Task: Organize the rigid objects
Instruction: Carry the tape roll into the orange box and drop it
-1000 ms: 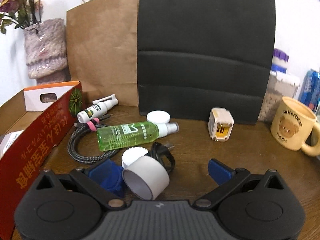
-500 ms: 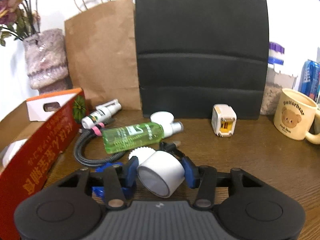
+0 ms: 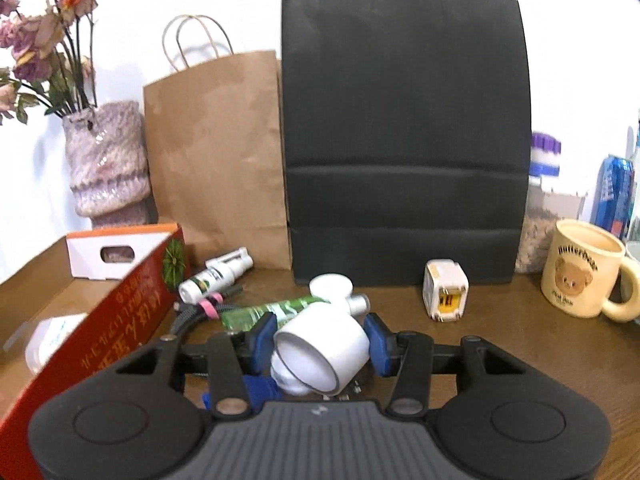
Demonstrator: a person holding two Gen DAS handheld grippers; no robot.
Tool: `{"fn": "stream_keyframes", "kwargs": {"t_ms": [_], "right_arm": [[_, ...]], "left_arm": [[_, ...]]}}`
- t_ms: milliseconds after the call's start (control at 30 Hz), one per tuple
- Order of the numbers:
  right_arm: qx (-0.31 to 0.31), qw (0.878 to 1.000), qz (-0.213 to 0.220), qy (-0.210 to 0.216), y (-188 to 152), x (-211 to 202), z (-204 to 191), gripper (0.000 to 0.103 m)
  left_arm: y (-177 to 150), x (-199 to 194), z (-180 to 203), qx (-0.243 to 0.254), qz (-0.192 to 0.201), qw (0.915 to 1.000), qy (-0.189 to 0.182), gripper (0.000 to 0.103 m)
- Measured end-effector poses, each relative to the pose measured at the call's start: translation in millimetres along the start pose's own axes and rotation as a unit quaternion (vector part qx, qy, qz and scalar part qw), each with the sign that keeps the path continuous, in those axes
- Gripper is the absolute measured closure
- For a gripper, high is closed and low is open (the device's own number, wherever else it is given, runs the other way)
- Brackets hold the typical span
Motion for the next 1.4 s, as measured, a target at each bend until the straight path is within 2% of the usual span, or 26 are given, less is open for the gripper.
{"fn": "stream_keyframes", "kwargs": {"t_ms": [267,500,833,967,1133,1400], "right_arm": [[-0.009,0.999,0.034,0.042,24,-5,-33,0.056],[-0.028,0.994,0.052,0.097,48,0,-91,0.056],[-0.074,0.984,0.036,0.156,71,16,-171,0.056],[-0.088,0.981,0.017,0.171,73,24,-194,0.056],[-0.109,0.978,-0.018,0.176,65,37,-208,0.056],[-0.101,0.979,-0.018,0.178,62,37,-205,0.056]], "left_arm": [[0,0,0,0.001,0.001,1.0,0.0,0.087],[1,0,1,0.002,0.001,1.0,0.001,0.087],[0,1,1,0.004,0.004,1.0,0.001,0.087],[0,1,2,0.005,0.006,1.0,0.002,0.087],[-1,0,4,0.009,0.012,0.9999,0.005,0.087],[-1,0,4,0.008,0.012,0.9999,0.005,0.087]]}}
Point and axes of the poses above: each gripper's, at about its wrist camera, not at the fingertips, and x roughly the way its jaws point, z to its right, y to its top, the point moved 5 cm from there along x, roughly the way its jaws point, and after that the axes turned 3 degrees about -x, right-handed, at the moved point
